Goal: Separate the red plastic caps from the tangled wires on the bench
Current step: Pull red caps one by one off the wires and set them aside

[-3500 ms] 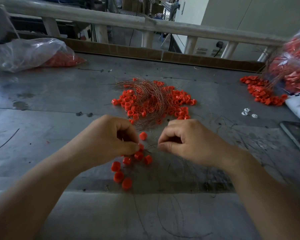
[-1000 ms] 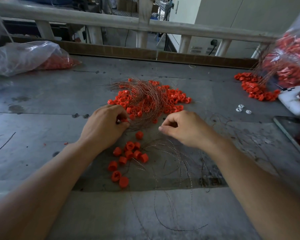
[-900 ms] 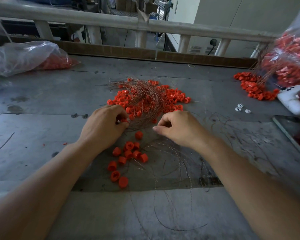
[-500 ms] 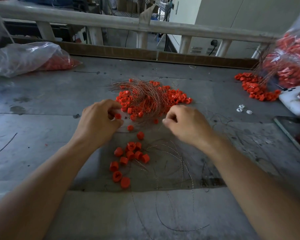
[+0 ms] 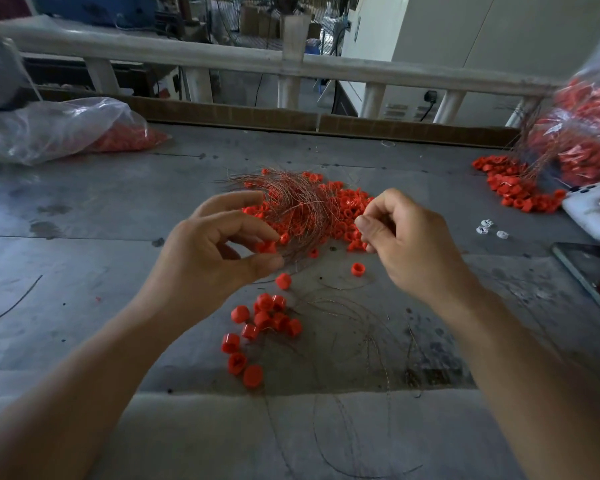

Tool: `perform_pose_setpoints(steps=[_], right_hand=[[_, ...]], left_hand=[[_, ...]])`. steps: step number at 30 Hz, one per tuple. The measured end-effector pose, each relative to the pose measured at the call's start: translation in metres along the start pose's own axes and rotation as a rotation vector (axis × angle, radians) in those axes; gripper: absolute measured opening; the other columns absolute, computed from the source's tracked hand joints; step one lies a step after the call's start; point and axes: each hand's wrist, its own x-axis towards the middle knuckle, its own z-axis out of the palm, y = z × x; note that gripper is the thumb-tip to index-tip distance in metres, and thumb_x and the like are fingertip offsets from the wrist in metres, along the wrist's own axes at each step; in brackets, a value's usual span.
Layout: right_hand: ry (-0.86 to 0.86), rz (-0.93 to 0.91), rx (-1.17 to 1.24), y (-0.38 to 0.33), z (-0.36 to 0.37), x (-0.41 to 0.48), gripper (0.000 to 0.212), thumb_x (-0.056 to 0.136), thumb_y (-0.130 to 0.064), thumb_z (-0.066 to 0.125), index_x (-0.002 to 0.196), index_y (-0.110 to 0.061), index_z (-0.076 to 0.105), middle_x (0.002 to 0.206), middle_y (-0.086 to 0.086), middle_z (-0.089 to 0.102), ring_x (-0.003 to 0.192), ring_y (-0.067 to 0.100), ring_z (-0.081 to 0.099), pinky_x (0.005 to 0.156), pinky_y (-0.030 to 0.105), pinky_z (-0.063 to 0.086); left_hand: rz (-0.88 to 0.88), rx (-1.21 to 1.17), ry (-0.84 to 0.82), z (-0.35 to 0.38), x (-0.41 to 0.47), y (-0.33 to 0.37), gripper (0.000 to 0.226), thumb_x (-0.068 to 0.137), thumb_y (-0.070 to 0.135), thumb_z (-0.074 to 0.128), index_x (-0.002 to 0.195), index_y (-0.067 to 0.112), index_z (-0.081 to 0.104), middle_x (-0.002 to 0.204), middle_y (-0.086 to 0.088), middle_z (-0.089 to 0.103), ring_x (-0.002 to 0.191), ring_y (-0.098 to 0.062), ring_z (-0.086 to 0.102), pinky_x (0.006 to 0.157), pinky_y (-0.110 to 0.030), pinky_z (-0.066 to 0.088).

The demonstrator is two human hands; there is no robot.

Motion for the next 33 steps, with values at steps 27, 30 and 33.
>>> perform_pose_setpoints(steps=[27,30,33], right_hand=[[-0.04,-0.202,0.082,-0.014,0.004,-0.008,0.007,0.08,-0.007,0.066,0.081,-0.013,0.068,0.074,-0.014,0.051,0.062,-0.002,0.05,0.06,0.008,0.04],[-0.003,-0.204,0.191,-0.016,0.001,-0.008,0.016,0.08,-0.008,0.066,0.082,-0.024,0.063,0.073,-0.017,0.052,0.067,-0.003,0.053,0.061,0.008,0.041],[-0.031,-0.214,0.247,-0.023,0.004,-0.012,0.012,0.078,-0.016,0.062,0.081,-0.028,0.059,0.074,-0.015,0.054,0.064,-0.002,0.053,0.059,0.01,0.043]], left_hand=[[-0.068,-0.152,-0.063,0.014,-0.004,0.005,0.023,0.055,0.023,0.073,0.073,0.035,0.067,0.077,0.01,0.07,0.064,-0.003,0.064,0.064,-0.017,0.054],[-0.101,-0.27,-0.029,0.013,-0.002,0.003,0.02,0.051,0.022,0.072,0.069,0.029,0.066,0.08,-0.002,0.07,0.067,-0.008,0.065,0.066,-0.019,0.055],[-0.087,-0.298,-0.039,0.014,-0.002,0.004,0.02,0.049,0.022,0.073,0.067,0.028,0.066,0.08,-0.005,0.07,0.067,-0.008,0.065,0.064,-0.017,0.053]])
